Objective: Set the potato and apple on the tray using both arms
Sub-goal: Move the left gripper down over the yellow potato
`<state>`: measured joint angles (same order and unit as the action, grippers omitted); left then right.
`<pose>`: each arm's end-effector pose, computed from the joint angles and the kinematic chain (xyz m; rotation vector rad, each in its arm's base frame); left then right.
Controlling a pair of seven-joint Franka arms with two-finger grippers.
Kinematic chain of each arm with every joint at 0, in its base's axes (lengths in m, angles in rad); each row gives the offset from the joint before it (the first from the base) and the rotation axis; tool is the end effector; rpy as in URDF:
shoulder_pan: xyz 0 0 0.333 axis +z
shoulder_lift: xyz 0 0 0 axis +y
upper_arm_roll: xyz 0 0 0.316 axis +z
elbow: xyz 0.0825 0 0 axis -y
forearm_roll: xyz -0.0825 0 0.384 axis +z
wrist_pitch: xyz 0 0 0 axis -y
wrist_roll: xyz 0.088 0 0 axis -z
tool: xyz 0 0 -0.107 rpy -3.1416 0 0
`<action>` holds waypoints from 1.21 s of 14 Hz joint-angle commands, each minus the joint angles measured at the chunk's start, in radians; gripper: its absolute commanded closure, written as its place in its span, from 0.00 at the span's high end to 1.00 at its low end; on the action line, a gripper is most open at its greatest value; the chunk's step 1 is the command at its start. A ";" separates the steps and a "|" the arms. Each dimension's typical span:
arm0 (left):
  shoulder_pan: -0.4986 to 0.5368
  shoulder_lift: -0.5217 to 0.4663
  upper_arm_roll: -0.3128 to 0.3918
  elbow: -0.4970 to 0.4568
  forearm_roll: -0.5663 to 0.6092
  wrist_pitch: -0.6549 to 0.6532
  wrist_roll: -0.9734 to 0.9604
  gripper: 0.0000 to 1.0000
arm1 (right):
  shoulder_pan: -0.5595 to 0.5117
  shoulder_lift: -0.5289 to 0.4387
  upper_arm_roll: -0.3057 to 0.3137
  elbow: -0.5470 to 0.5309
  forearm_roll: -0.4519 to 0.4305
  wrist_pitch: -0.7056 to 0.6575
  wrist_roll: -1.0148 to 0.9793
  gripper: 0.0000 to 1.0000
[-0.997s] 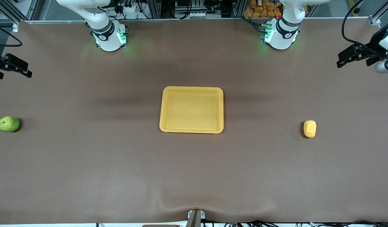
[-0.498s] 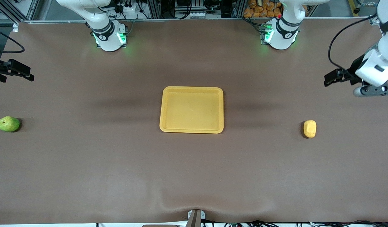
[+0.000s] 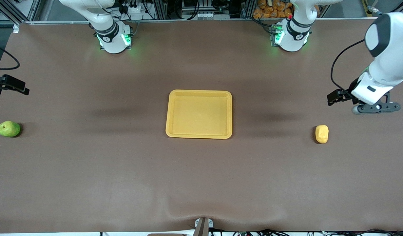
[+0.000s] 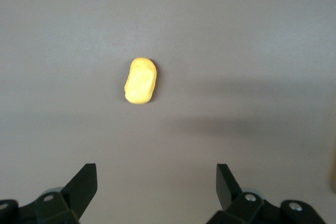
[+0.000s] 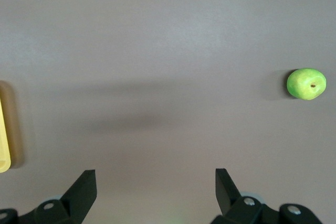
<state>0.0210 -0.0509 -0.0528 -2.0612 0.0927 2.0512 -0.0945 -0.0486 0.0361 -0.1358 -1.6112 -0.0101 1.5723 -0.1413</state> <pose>0.5412 -0.0125 0.4609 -3.0576 -0.0329 -0.0705 0.5532 -0.1030 0.5856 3.1359 -0.0671 -0.1194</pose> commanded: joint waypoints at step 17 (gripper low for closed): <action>0.109 0.318 -0.010 -0.070 0.084 0.420 0.239 1.00 | -0.197 0.192 0.007 0.007 -0.021 0.156 -0.006 1.00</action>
<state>0.1136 0.2400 -0.0540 -2.1332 0.1569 2.4370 0.1206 -0.2173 0.2086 -0.1408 -1.6153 -0.0197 1.7219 -0.1436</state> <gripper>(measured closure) 0.000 0.000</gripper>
